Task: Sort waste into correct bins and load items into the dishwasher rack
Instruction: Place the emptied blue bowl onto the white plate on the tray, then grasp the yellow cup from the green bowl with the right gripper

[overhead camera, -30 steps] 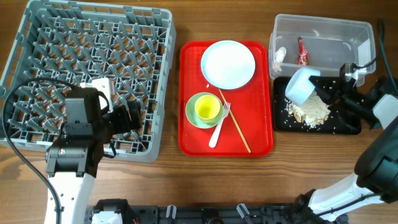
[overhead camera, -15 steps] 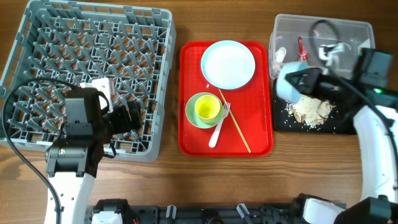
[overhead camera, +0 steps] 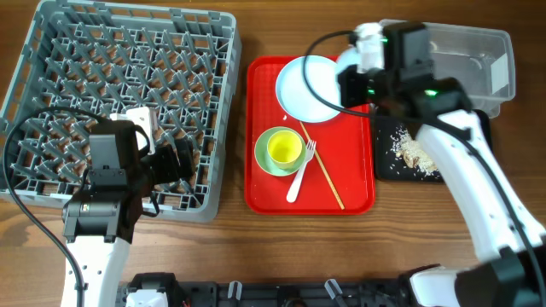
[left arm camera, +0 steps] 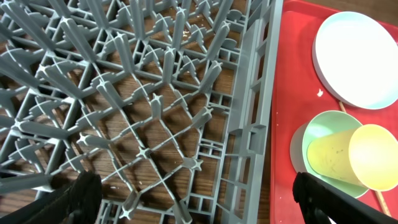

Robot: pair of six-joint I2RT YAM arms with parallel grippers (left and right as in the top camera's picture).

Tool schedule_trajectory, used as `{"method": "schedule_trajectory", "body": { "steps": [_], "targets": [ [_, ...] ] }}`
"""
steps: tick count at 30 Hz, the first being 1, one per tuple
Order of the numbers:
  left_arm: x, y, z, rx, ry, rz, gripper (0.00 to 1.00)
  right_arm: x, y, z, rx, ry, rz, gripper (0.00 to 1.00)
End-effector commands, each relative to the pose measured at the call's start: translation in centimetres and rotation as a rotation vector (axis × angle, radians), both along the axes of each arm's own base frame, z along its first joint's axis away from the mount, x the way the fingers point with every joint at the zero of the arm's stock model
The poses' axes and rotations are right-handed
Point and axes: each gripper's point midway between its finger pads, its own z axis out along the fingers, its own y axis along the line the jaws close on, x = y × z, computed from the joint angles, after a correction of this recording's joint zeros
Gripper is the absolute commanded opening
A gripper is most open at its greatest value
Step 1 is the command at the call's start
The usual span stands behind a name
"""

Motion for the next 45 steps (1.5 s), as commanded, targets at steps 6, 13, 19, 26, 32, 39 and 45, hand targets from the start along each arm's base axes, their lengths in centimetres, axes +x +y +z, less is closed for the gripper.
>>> {"method": "schedule_trajectory", "body": {
  "steps": [6, 13, 19, 26, 32, 39, 45],
  "targets": [
    [0.3, -0.1, 0.9, -0.004, -0.025, -0.013, 1.00, 2.2, 5.8, -11.7, -0.091, 0.148, 0.119, 0.04],
    [0.3, -0.1, 0.9, -0.004, -0.025, -0.013, 1.00, 2.4, 7.0, -14.9, -0.102, 0.182, 0.139, 0.08],
    [0.3, -0.1, 0.9, -0.004, -0.026, -0.013, 1.00, 0.9, 6.5, -11.8, -0.098, 0.211, 0.139, 0.32],
    [0.3, -0.1, 0.9, -0.004, -0.026, -0.013, 1.00, -1.6, 6.9, -4.1, -0.018, 0.207, 0.171, 0.49],
    [0.3, -0.1, 1.0, -0.004, -0.026, -0.013, 1.00, -6.5, 6.9, -8.8, -0.050, 0.449, 0.169, 0.47],
    [0.3, -0.1, 0.9, -0.004, -0.025, -0.013, 1.00, -9.0, 8.1, -14.5, -0.066, 0.574, 0.129, 0.32],
    [0.3, -0.1, 0.9, -0.004, -0.023, -0.013, 1.00, -8.7, 7.4, -16.4, -0.119, 0.588, 0.053, 0.09]
  ]
}}
